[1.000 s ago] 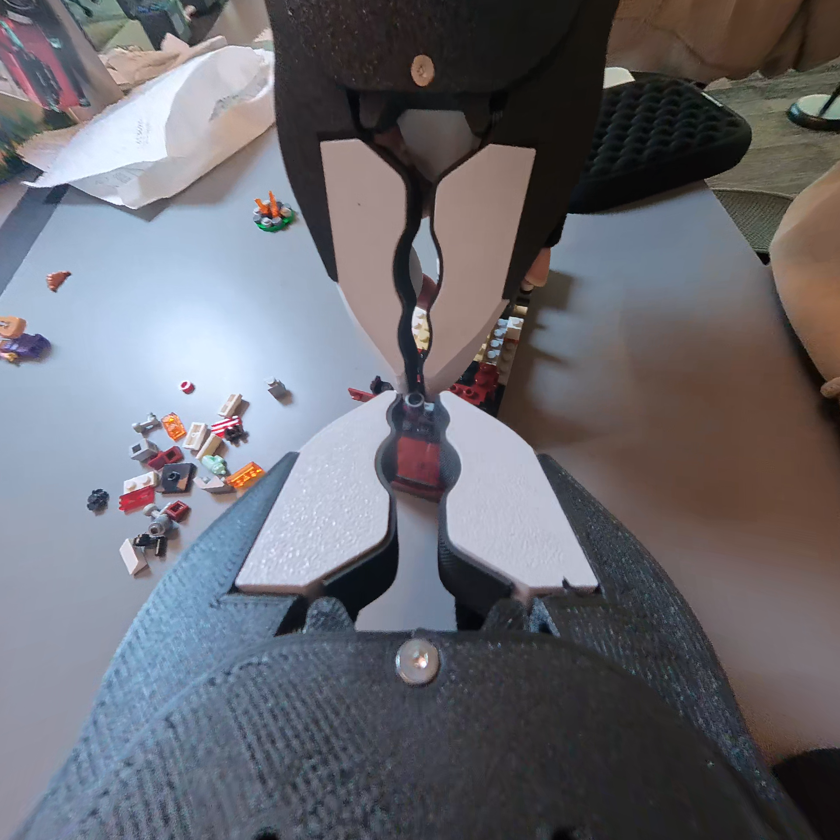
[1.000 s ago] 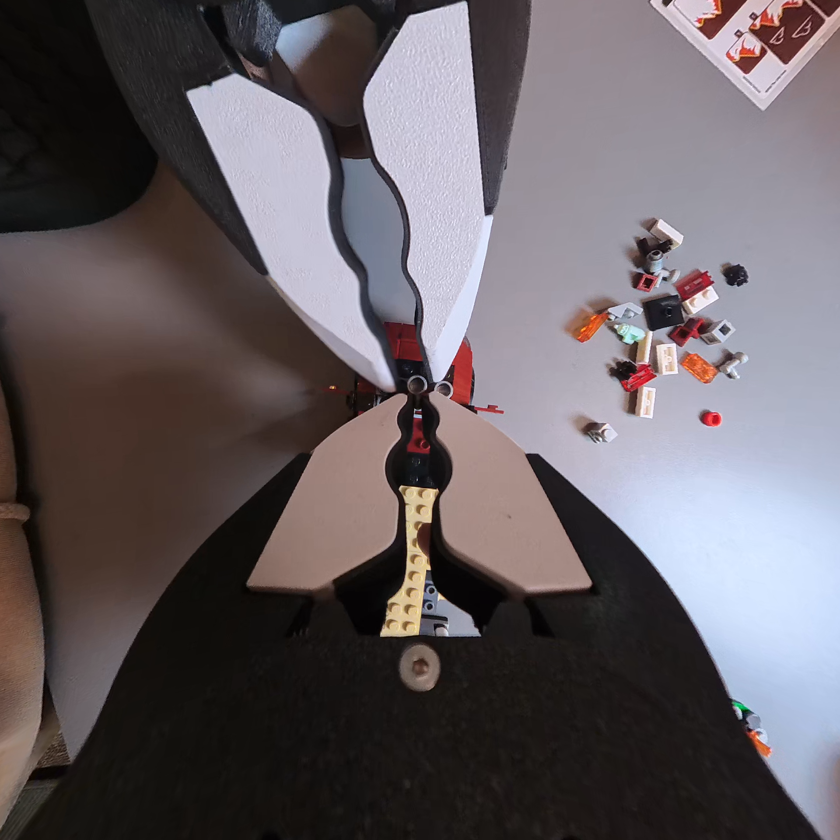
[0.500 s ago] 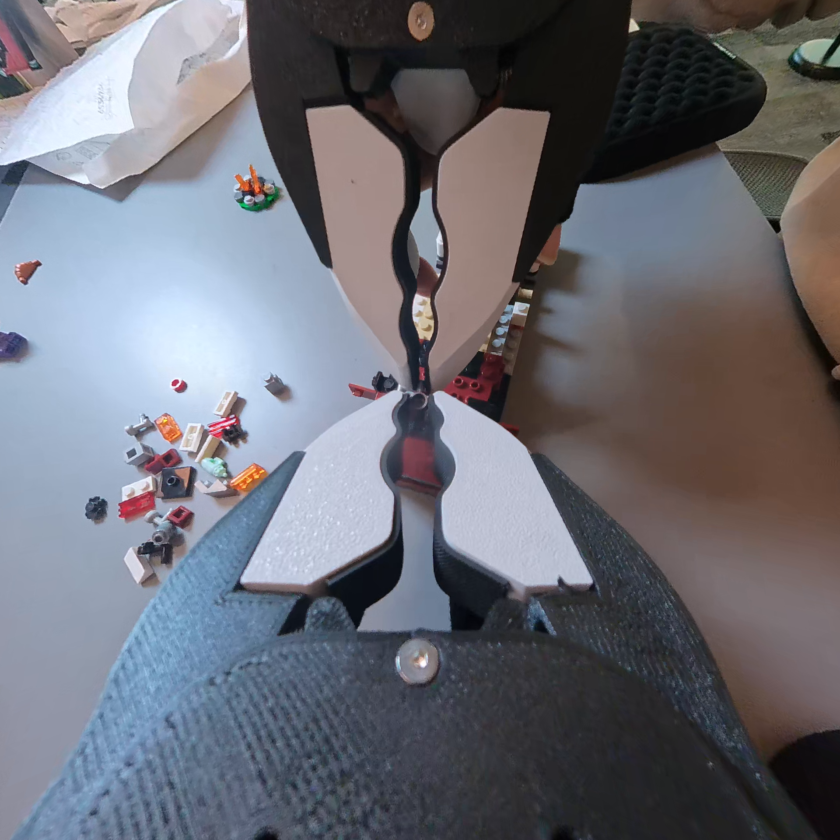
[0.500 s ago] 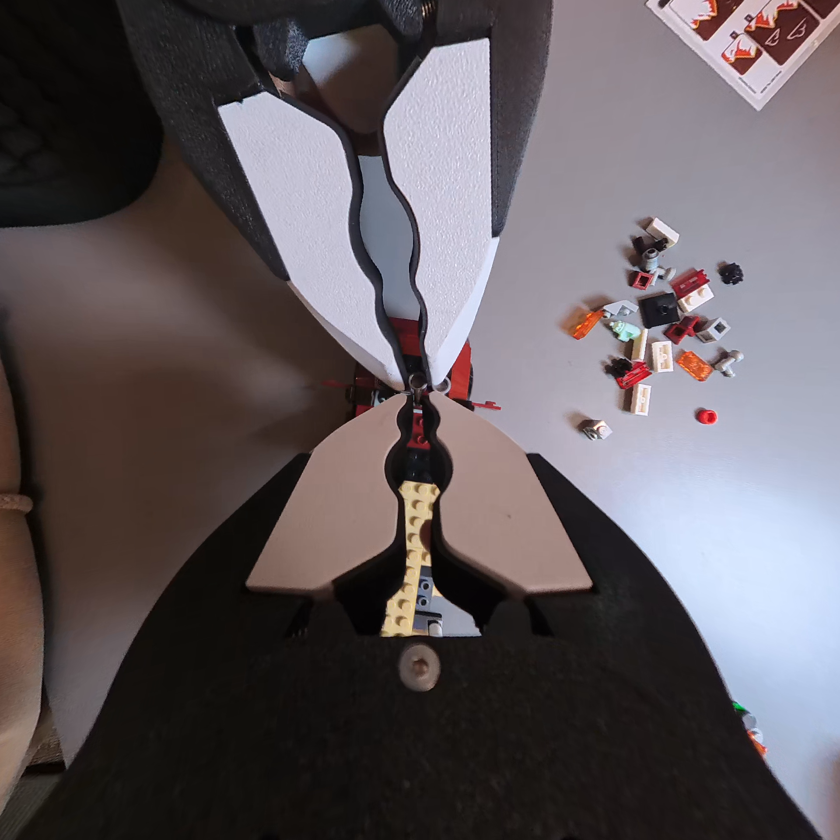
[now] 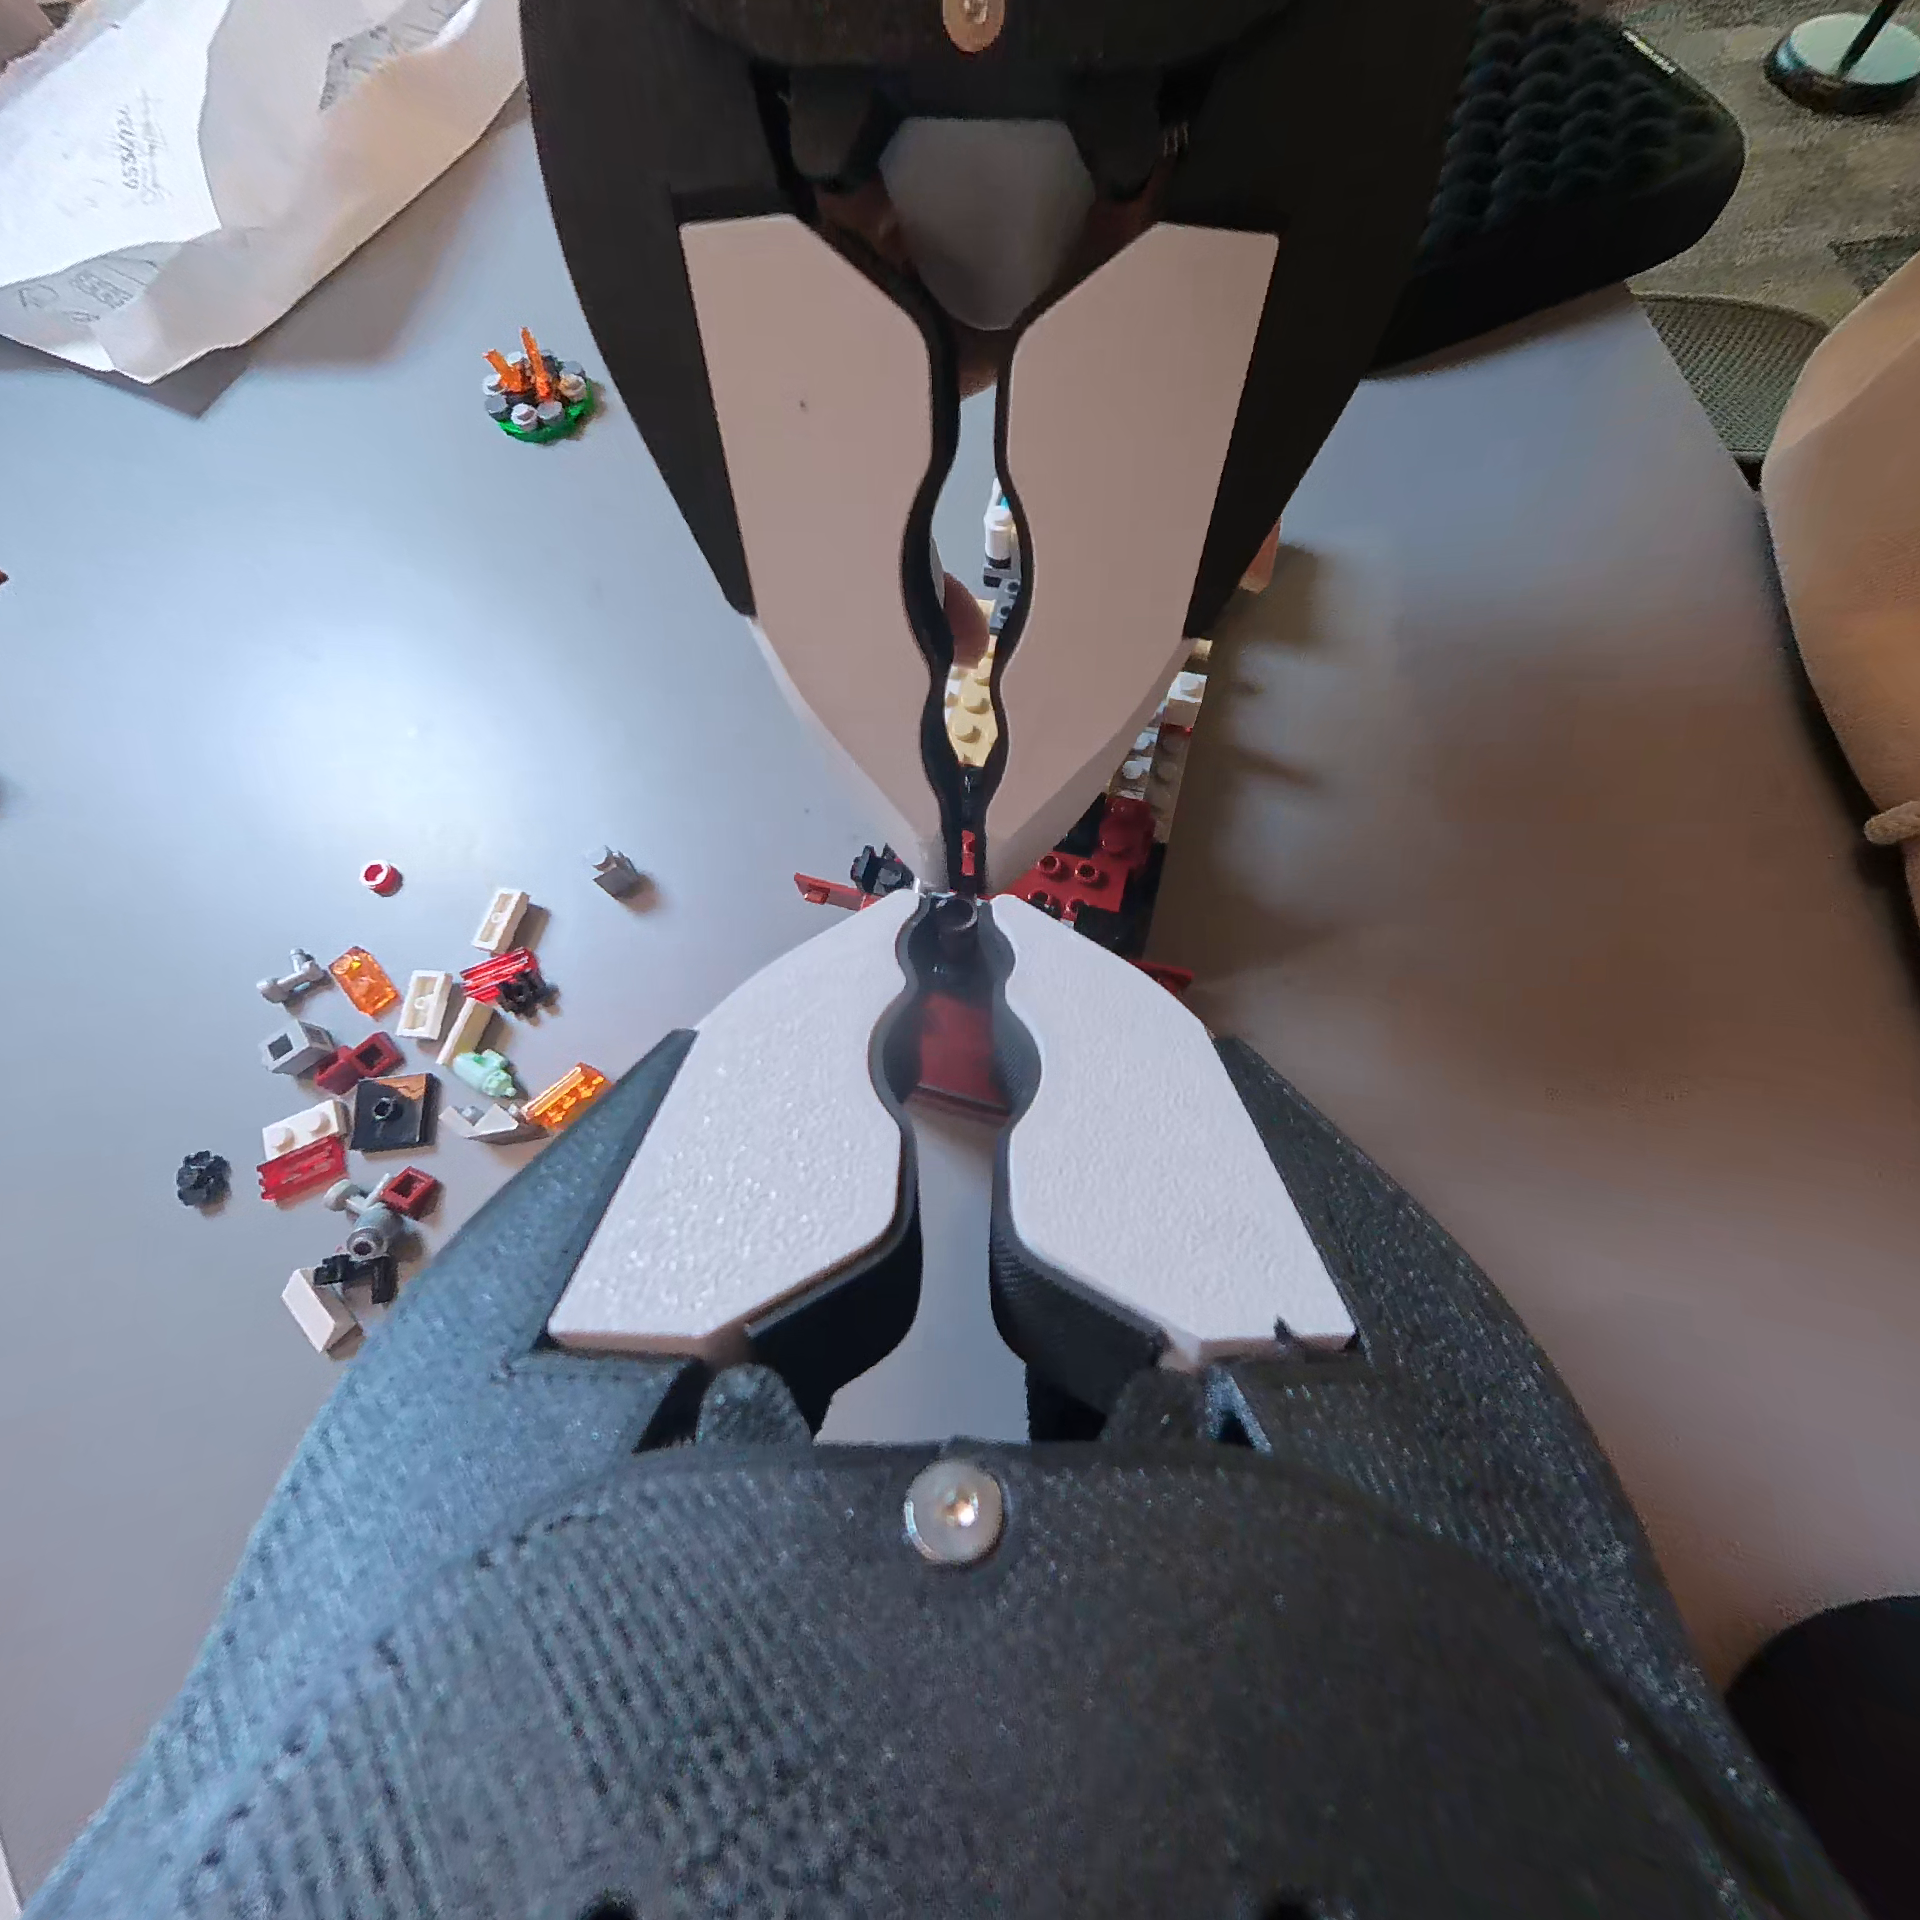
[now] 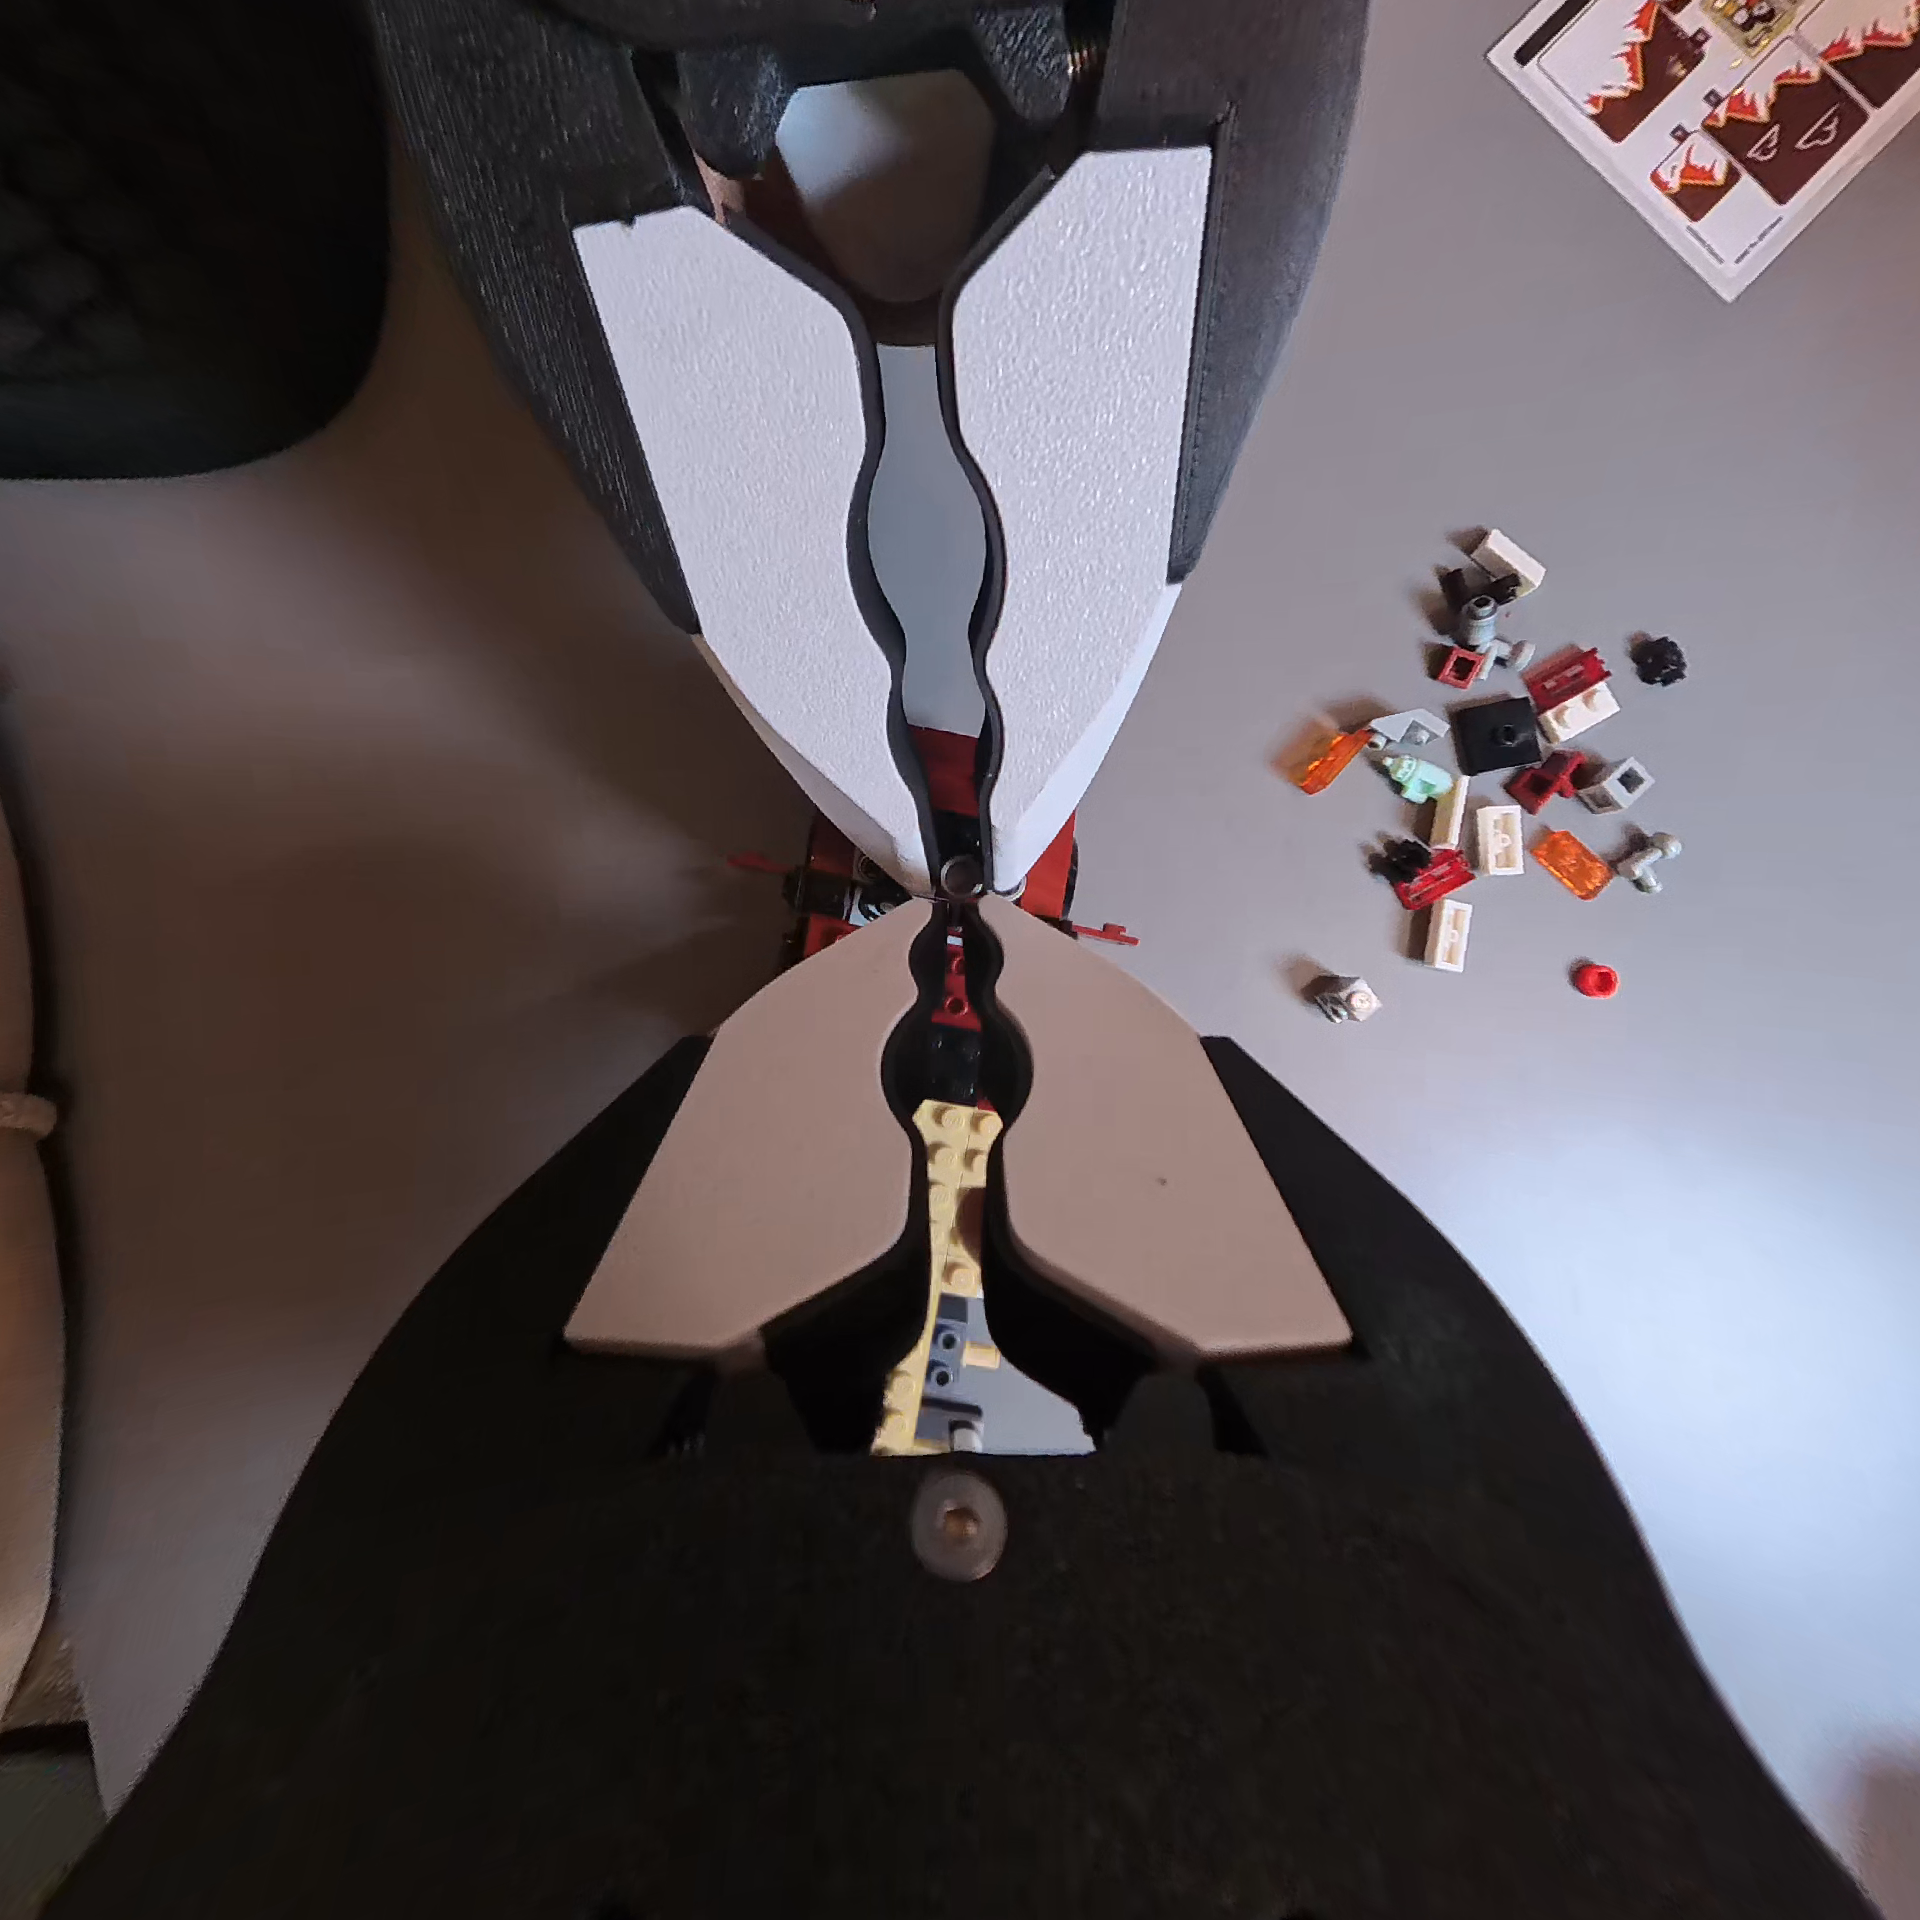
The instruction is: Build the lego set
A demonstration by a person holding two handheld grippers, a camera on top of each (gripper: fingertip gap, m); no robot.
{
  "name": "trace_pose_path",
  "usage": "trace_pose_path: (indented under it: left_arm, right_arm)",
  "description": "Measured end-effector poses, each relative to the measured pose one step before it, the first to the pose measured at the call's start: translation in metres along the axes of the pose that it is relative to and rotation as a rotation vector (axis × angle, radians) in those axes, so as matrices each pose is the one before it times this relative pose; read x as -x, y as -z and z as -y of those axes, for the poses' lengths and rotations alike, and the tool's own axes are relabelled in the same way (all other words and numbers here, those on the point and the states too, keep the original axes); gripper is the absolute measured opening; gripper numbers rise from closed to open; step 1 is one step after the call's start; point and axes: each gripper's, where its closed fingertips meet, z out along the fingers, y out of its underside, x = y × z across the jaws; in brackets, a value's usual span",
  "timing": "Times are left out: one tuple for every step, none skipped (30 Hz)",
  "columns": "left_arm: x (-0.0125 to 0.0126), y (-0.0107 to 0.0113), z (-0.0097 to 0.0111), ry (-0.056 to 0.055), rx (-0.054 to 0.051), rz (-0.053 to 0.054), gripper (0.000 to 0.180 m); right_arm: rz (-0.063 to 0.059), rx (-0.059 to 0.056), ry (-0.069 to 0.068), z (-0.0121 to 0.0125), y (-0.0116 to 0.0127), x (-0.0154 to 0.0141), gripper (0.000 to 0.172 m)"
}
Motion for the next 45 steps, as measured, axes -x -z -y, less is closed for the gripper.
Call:
trace_pose_path:
  left_arm:
    - [-0.00046,0.00003,-0.00010,-0.0017,-0.0002,-0.0014,0.008]
    - [-0.00009,0.00015,-0.00008,-0.0014,-0.0003,0.0001,0.008]
    - [0.00006,0.00022,-0.00016,0.0002,-0.0002,-0.0003,0.008]
    - [-0.00003,0.00042,-0.00006,0.0000,-0.0002,-0.0012,0.008]
    - [0.00001,0.00118,-0.00045,-0.0035,0.0008,-0.0008,0.008]
    - [0.00083,0.00214,-0.00047,-0.0051,-0.0002,0.0058,0.010]
    - [0.00127,0.00302,-0.00012,-0.0053,-0.0034,0.0101,0.012]
    - [0.00005,0.00349,0.00050,-0.0059,-0.0057,0.0035,0.013]
    - [-0.00129,0.00320,0.00053,-0.0102,-0.0032,-0.0013,0.013]
    - [-0.00161,0.00214,0.00074,-0.0164,-0.0016,0.0019,0.014]
    - [-0.00191,0.00084,-0.00013,-0.0201,0.0065,0.0030,0.016]
    - [-0.00280,-0.00036,-0.00060,-0.0227,0.0120,-0.0007,0.020]
    - [-0.00271,-0.00092,-0.00011,-0.0214,0.0092,0.0000,0.024]
    - [-0.00223,-0.00122,-0.00017,-0.0178,0.0096,0.0004,0.027]
    - [-0.00152,-0.00122,0.00017,-0.0138,0.0074,0.0024,0.030]
    - [-0.00103,-0.00108,0.00071,-0.0116,0.0029,0.0032,0.033]
    - [-0.00064,-0.00083,0.00109,-0.0103,-0.0004,0.0044,0.034]
    - [-0.00097,-0.00073,0.00055,-0.0102,0.0020,0.0006,0.035]
    - [-0.00082,-0.00083,-0.00006,-0.0098,0.0064,0.0015,0.036]
    - [-0.00084,-0.00088,-0.00021,-0.0087,0.0069,0.0005,0.037]
    - [-0.00113,-0.00098,-0.00066,-0.0088,0.0100,-0.0006,0.038]
    - [-0.00034,-0.00114,-0.00122,-0.0100,0.0125,0.0040,0.038]
    - [-0.00009,-0.00116,-0.00196,-0.0126,0.0175,0.0058,0.038]
    - [-0.00097,-0.00114,-0.00146,-0.0136,0.0142,0.0007,0.039]
    - [-0.00076,-0.00099,-0.00105,-0.0102,0.0102,0.0009,0.039]
    - [-0.00039,-0.00045,0.00045,-0.0039,0.0002,0.0008,0.038]
    - [0.00044,-0.00034,-0.00105,-0.0035,0.0115,0.0042,0.038]
    - [0.00181,-0.00033,-0.00171,-0.0090,0.0156,0.0140,0.039]
    - [0.00040,-0.00023,-0.00106,-0.0076,0.0081,0.0048,0.039]
    - [-0.00045,0.00022,-0.00007,0.0021,0.0006,-0.0042,0.040]
    - [0.00003,0.00017,-0.00049,0.0053,0.0021,-0.0028,0.040]
    - [0.00023,0.00017,-0.00067,0.0022,0.0010,-0.0017,0.039]
    - [-0.00018,-0.00011,-0.00097,0.0005,0.0050,-0.0023,0.039]
    - [-0.00055,-0.00029,-0.00057,-0.0014,0.0031,-0.0016,0.040]
    - [-0.00018,0.00003,0.00002,-0.0033,0.0011,0.0013,0.040]
    - [-0.00009,0.00029,0.00016,-0.0006,0.0006,-0.0002,0.040]
    - [0.00011,0.00061,0.00066,0.0017,-0.0034,0.0003,0.040]
    - [0.00079,0.00075,0.00142,0.0025,-0.0088,0.0035,0.040]
    - [0.00052,0.00080,0.00142,0.0039,-0.0078,0.0012,0.040]
    - [-0.00019,0.00038,0.00043,0.0042,-0.0019,-0.0026,0.040]
    - [-0.00017,-0.00015,-0.00072,0.0003,0.0050,-0.0012,0.040]
    - [-0.00051,-0.00055,-0.00113,-0.0029,0.0061,-0.0004,0.041]
    - [-0.00025,-0.00029,0.00008,-0.0011,-0.0022,0.0020,0.041]
    - [-0.00028,0.00018,-0.00016,0.0020,0.0003,-0.0002,0.041]
    - [-0.00017,0.00018,-0.00012,0.0014,-0.0005,0.0004,0.041]
  right_arm:
    - [0.0035,0.0158,0.0016,-0.00040,-0.00091,0.00037,0.002]
    - [-0.0005,0.0152,0.0031,-0.00016,-0.00053,-0.00008,0.002]
    - [-0.0009,0.0160,0.0008,0.00006,-0.00017,-0.00027,0.002]
    - [0.0000,0.0146,0.0005,0.00022,-0.00010,-0.00024,0.002]
    - [0.0001,0.0127,0.0022,0.00030,-0.00032,-0.00005,0.002]
    - [0.0011,0.0136,0.0009,0.00010,-0.00042,-0.00012,0.002]
    - [0.0026,0.0114,0.0009,0.00025,-0.00001,-0.00006,0.002]
    - [0.0020,0.0094,-0.0001,0.00023,0.00035,-0.00049,0.002]
    - [0.0037,0.0078,-0.0035,0.00037,0.00050,-0.00054,0.002]
    - [0.0079,0.0080,-0.0043,0.00021,0.00027,-0.00012,0.002]
    - [0.0112,0.0104,-0.0054,-0.00007,0.00001,-0.00001,0.002]
    - [0.0125,0.0110,-0.0063,-0.00004,-0.00018,0.00013,0.002]
    - [0.0127,0.0128,-0.0063,-0.00025,0.00000,0.00004,0.001]
    - [0.0101,0.0145,-0.0046,-0.00051,0.00029,-0.00011,0.002]
    - [0.0075,0.0140,-0.0041,-0.00049,0.00041,-0.00019,0.001]
    - [0.0055,0.0134,-0.0022,-0.00065,0.00035,-0.00009,0.001]
    - [0.0025,0.0102,-0.0005,-0.00025,0.00012,-0.00020,0.001]
    - [0.0014,0.0074,-0.0012,-0.00014,0.00012,-0.00001,0.001]
    - [0.0001,0.0067,-0.0046,-0.00010,-0.00010,-0.00025,0.001]
    - [-0.0001,0.0050,-0.0058,-0.00006,-0.00013,-0.00028,0.001]
    - [0.0005,0.0040,-0.0065,0.00004,-0.00030,-0.00006,0.001]
    - [0.0018,0.0034,-0.0049,-0.00001,-0.00041,0.00008,0.001]
    - [-0.0004,0.0013,-0.0041,0.00021,-0.00012,-0.00014,0.001]
    - [-0.0023,0.0014,-0.0060,0.00022,-0.00009,-0.00065,0.001]
    - [-0.0008,-0.0005,-0.0044,0.00042,-0.00010,-0.00057,0.000]
    - [0.0065,-0.0035,-0.0033,0.00082,-0.00023,0.00061,0.000]
    - [0.0034,-0.0018,-0.0025,0.00060,-0.00011,0.00015,0.000]
    - [-0.0026,0.0004,0.0014,0.00018,0.00006,-0.00051,0.000]
    - [-0.0022,-0.0010,0.0014,0.00025,-0.00010,-0.00057,0.000]
    - [0.0014,-0.0015,0.0003,0.00024,0.00000,-0.00003,0.000]
    - [0.0008,-0.0036,0.0009,0.00026,0.00003,0.00004,0.000]
    - [0.0009,-0.0047,0.0001,0.00019,-0.00006,-0.00002,0.000]
    - [0.0007,-0.0066,0.0005,0.00032,-0.00017,0.00022,0.000]
    - [0.0000,-0.0059,0.0005,0.00022,-0.00012,0.00013,0.000]
    - [-0.0003,-0.0047,0.0006,0.00017,-0.00006,-0.00001,0.000]
    - [0.0008,-0.0057,-0.0006,0.00026,0.00000,0.00012,0.000]
    - [0.0019,-0.0084,-0.0023,0.00072,-0.00021,0.00019,0.000]
    - [0.0032,-0.0103,-0.0032,0.00086,-0.00015,0.00012,0.000]
    - [0.0041,-0.0091,-0.0029,0.00067,-0.00015,0.00021,0.000]
    - [0.0035,-0.0095,-0.0030,0.00048,-0.00027,0.00001,0.000]
    - [0.0033,-0.0121,-0.0028,0.00071,-0.00018,0.00007,0.000]
    - [0.0036,-0.0134,-0.0024,0.00080,-0.00023,0.00017,0.000]
    - [0.0021,-0.0134,-0.0029,0.00067,-0.00003,0.00001,0.000]
    - [0.0015,-0.0105,-0.0021,0.00013,-0.00010,0.00014,0.000]
    - [0.0007,-0.0106,-0.0041,0.00030,-0.00005,0.00008,0.000]
